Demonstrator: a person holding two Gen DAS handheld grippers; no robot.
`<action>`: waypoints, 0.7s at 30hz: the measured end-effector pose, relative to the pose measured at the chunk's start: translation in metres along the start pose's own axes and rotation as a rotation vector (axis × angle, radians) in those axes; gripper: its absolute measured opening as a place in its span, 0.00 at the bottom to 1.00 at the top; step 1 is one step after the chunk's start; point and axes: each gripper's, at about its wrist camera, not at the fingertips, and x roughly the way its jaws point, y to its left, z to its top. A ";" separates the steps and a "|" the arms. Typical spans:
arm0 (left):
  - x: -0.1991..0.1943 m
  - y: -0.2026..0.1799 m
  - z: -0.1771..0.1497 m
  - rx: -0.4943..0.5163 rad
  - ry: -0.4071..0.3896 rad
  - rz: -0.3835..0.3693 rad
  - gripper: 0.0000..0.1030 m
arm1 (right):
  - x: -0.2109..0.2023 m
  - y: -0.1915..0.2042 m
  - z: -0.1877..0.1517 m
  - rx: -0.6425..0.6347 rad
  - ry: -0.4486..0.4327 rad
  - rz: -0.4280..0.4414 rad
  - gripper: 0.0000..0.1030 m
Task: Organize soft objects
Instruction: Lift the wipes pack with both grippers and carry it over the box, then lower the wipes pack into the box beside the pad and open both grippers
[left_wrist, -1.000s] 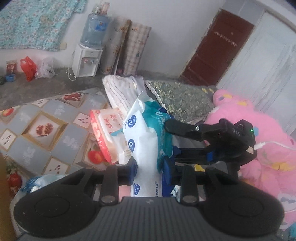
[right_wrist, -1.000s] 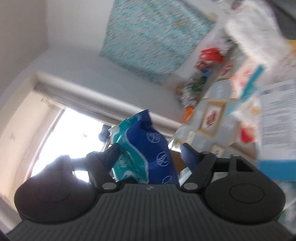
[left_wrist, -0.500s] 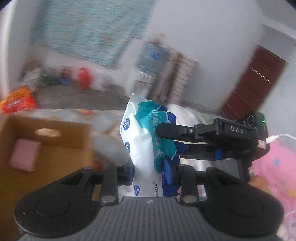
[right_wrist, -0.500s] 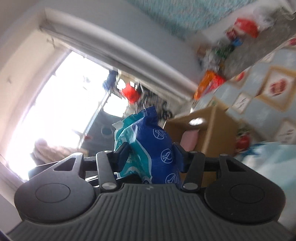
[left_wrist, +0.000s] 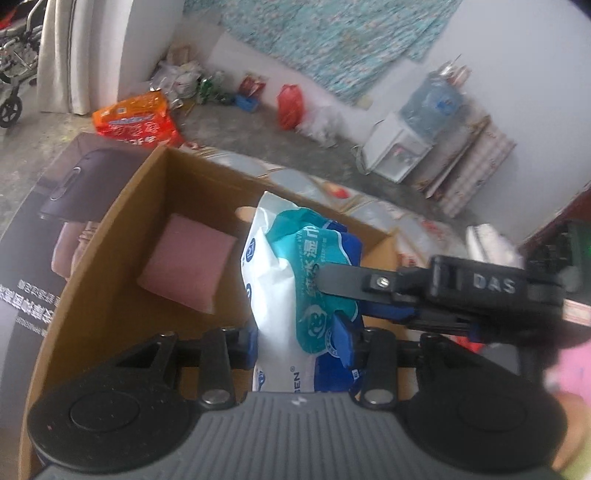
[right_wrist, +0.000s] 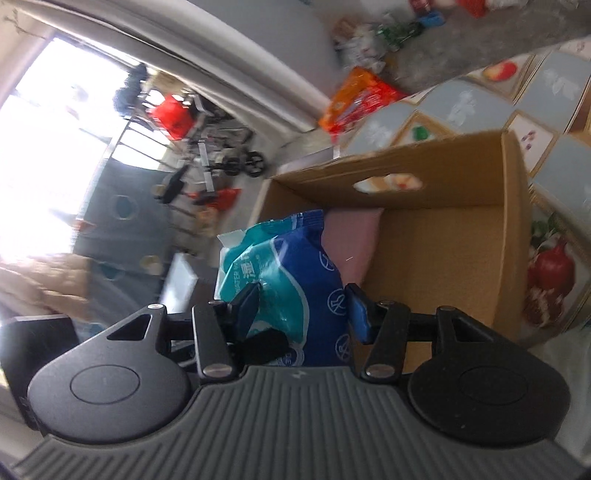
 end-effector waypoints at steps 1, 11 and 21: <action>0.009 0.003 0.004 -0.002 0.007 0.008 0.42 | 0.002 -0.001 0.002 -0.004 -0.005 -0.023 0.50; 0.068 0.032 0.006 -0.016 0.107 0.056 0.52 | -0.010 -0.018 0.014 -0.058 -0.049 -0.072 0.51; 0.079 0.015 -0.013 0.076 0.204 0.174 0.68 | -0.046 -0.033 0.010 -0.059 -0.073 -0.013 0.52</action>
